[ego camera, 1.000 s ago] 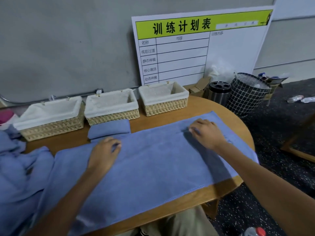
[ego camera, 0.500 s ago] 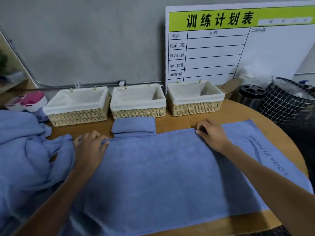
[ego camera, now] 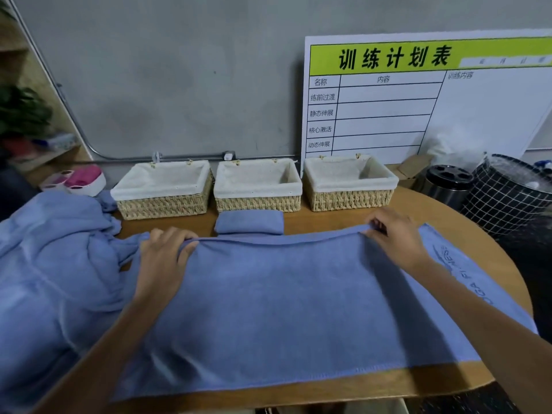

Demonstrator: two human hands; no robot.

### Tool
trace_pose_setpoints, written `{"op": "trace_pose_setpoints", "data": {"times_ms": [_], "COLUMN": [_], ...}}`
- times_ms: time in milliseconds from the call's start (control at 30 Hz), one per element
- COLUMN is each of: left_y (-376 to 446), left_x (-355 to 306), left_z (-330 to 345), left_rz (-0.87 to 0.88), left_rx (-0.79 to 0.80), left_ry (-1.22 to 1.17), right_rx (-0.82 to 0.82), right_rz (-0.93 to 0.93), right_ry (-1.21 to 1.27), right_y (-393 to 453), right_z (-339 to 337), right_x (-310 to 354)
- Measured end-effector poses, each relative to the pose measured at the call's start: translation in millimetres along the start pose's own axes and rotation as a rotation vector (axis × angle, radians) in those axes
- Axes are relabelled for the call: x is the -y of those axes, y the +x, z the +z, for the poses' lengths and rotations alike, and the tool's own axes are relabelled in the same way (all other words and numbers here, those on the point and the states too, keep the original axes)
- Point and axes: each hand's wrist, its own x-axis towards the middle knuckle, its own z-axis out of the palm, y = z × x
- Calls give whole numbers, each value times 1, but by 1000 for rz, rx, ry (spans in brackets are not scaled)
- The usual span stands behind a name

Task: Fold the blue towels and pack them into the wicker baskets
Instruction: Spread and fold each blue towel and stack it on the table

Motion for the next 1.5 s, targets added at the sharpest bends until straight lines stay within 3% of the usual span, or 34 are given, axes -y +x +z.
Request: {"op": "trace_pose_setpoints", "data": {"times_ms": [67, 167, 300, 500, 600, 667, 733, 833, 1033, 1267, 1400, 1500], "left_y": [-11, -35, -34, -13, -4, -10, -31, -67, -54, -12, -21, -44], "left_x": [4, 17, 30, 39, 29, 16, 5, 2, 15, 37, 30, 32], "left_z": [-3, 9, 21, 28, 12, -4, -12, -5, 10, 24, -6, -12], "left_rz": [87, 182, 187, 217, 175, 158, 167, 209, 255, 274, 234, 332], "left_rx": [58, 271, 380, 318, 193, 118, 135, 282, 388, 286, 151, 245], "left_ry": [-110, -285, -268, -239, -216, -215, -245, -309, -300, -237, -218, -183], "right_rx": [24, 102, 149, 79, 41, 2, 22, 80, 3, -51, -131, -33], "right_rz": [-71, -117, -89, -107, -53, -121, -226, -361, -264, -190, -388, -496], "right_ry": [6, -77, -177, -221, -158, -141, -147, -247, -292, -373, -391, -366], "right_y": [-19, -60, -72, -40, -29, -31, -43, -72, -94, -76, -84, -97], "right_z": [-13, -11, 7, 18, 5, -9, -22, -23, -9, -18, -28, -29], "right_x": [4, 3, -10, -14, -13, -13, -13, -15, -22, -11, -14, -19]}}
